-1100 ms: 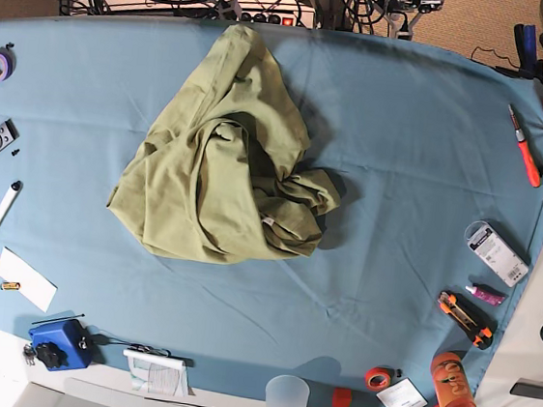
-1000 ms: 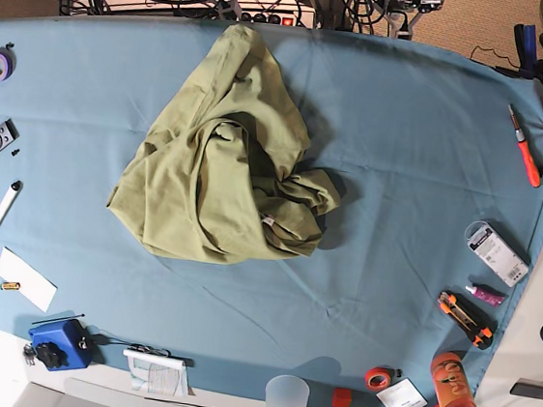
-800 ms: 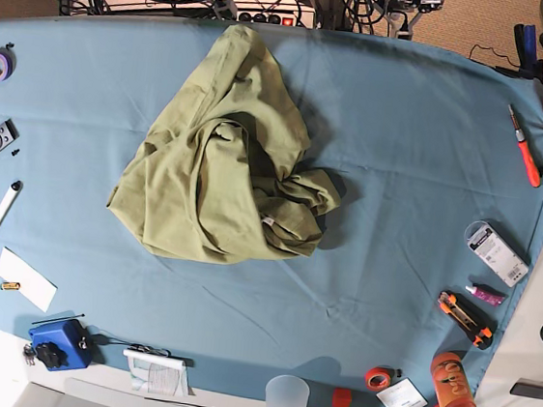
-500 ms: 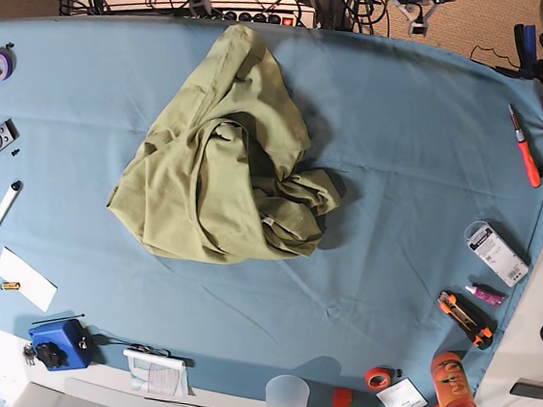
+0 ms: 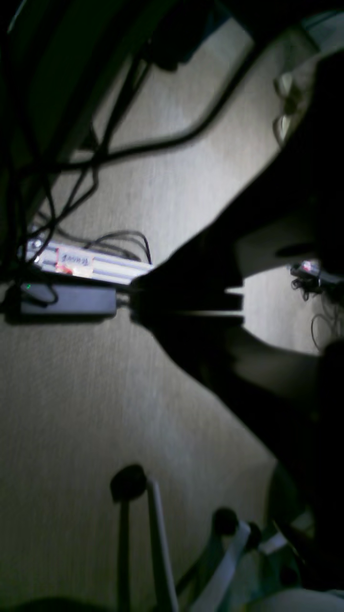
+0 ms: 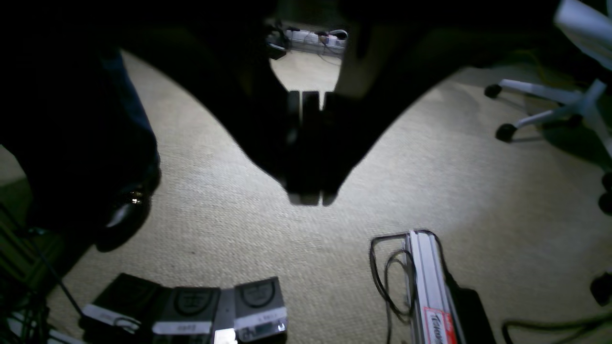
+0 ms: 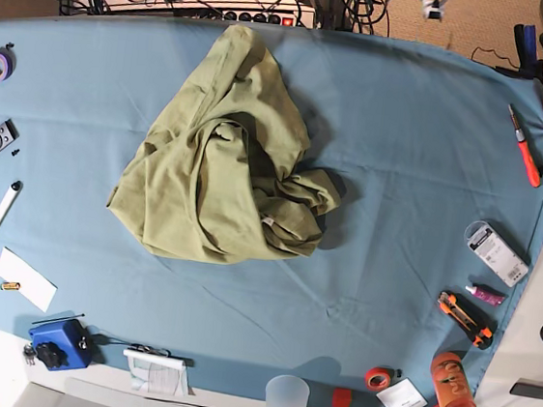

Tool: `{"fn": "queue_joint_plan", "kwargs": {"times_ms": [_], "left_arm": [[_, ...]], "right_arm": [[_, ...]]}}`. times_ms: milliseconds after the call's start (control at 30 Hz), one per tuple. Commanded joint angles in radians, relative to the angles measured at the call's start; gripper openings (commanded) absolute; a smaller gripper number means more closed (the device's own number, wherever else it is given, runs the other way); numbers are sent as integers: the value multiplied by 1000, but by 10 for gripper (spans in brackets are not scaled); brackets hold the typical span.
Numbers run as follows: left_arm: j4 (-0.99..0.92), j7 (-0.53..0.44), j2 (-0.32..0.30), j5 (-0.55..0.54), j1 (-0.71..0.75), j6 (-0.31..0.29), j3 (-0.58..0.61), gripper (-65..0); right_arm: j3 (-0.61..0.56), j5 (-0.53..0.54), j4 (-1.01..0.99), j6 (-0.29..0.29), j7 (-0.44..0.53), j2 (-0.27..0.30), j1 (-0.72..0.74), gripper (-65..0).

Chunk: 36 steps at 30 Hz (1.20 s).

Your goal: Layout the t-shirt on the table in an organized manner, then fold the t-shirt properly

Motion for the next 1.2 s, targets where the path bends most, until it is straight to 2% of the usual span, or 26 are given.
{"fn": "queue_joint_plan", "kwargs": {"times_ms": [0,100,200,333,433,567,667,800,1067,1167], "left_arm": [[39,-7,-13,-3,31,-23,-1,-650],[154,20,-33,-5,101,-96,-1,-650],[282,80,-48,-47,173,-134,-1,-650],[468,172,-54,-122,278,-134,-1,-650],[612,253,-54,-186,360,-134,-1,-650],[796,316,-54,-195,462,-134,-1,-650],[926,361,-54,-195,527,-132,-2,-650],[1087,426,-54,-195,594,-131,-2,-650],[1373,541,-54,-195,642,-130,-2,-650],[1469,574,-54,-195,642,-130,-2,-650]], "right_arm": [[2,13,50,3,-6,28,-26,-650],[3,43,202,3,-34,71,-114,-650],[3,45,348,1,-63,107,-199,-650],[11,44,521,-10,-127,137,-300,-650],[51,45,640,-21,-158,138,-377,-650],[123,45,796,-21,-172,138,-475,-650],[188,55,916,-21,-243,138,-535,-650],[286,141,1074,-20,-374,138,-592,-650],[462,283,1379,2,-533,138,-637,-650],[507,337,1484,19,-559,138,-637,-650]]}}
